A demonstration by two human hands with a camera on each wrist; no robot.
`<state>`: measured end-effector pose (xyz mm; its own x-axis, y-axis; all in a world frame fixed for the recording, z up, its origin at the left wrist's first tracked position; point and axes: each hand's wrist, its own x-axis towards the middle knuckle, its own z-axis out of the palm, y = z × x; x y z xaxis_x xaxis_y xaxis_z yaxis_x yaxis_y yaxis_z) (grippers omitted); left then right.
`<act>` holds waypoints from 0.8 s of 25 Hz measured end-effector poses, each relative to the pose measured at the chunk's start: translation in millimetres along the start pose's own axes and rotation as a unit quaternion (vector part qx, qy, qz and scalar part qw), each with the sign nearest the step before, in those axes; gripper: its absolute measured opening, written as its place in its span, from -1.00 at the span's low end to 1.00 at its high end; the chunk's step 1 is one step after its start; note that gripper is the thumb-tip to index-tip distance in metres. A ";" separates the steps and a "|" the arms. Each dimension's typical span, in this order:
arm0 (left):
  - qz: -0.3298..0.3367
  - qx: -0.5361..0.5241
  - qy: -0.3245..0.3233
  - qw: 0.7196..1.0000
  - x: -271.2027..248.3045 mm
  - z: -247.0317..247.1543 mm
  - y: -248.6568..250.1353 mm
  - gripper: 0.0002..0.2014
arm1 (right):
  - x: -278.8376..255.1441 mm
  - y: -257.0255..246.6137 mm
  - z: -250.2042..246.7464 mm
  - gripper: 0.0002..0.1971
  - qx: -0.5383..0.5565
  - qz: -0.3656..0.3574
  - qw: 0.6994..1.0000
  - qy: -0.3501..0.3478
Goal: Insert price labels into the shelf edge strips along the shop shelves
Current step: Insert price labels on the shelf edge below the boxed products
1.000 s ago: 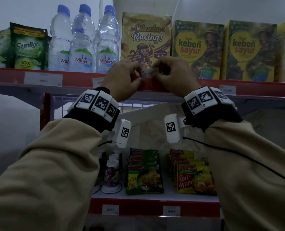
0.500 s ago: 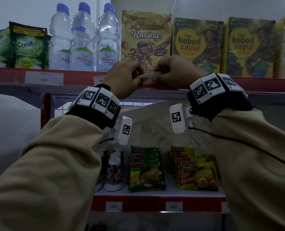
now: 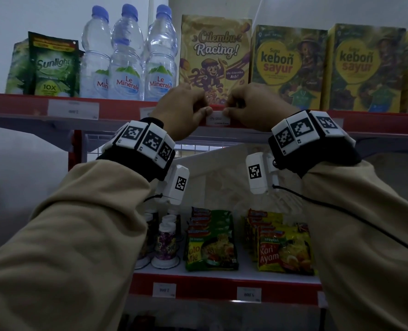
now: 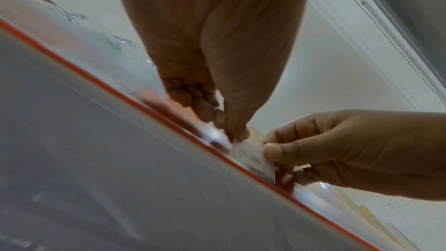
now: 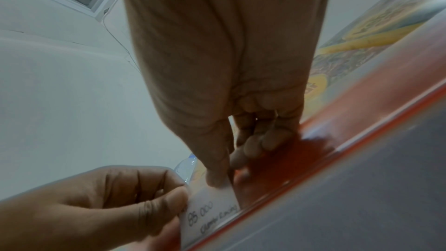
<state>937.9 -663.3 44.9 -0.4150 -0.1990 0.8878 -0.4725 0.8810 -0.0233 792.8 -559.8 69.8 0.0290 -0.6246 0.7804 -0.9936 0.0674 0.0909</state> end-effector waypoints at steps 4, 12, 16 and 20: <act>-0.005 0.023 -0.024 0.999 1.6 -0.3 0.5 -0.68 | 0.6 2.3 0.9 -0.78 0.004 -0.007 1.000 -0.004; -0.010 0.012 0.004 1.000 -0.1 4.4 1.3 -0.72 | -4.8 7.2 8.3 -0.80 0.068 -0.015 0.997 0.032; -0.009 -0.050 0.025 0.998 -4.5 0.1 -0.8 -0.80 | -9.5 6.2 13.2 -0.78 0.089 -0.041 0.994 0.041; 0.010 -0.023 0.031 0.999 -5.8 -3.3 -3.4 -0.84 | -8.7 -0.2 5.7 -0.76 -0.054 -0.050 0.997 0.039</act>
<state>944.5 -663.7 41.4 -0.3742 -0.1551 0.9143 -0.4272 0.9039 -0.0215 792.0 -558.8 59.4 0.1398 -0.5702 0.8095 -0.9677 0.0946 0.2338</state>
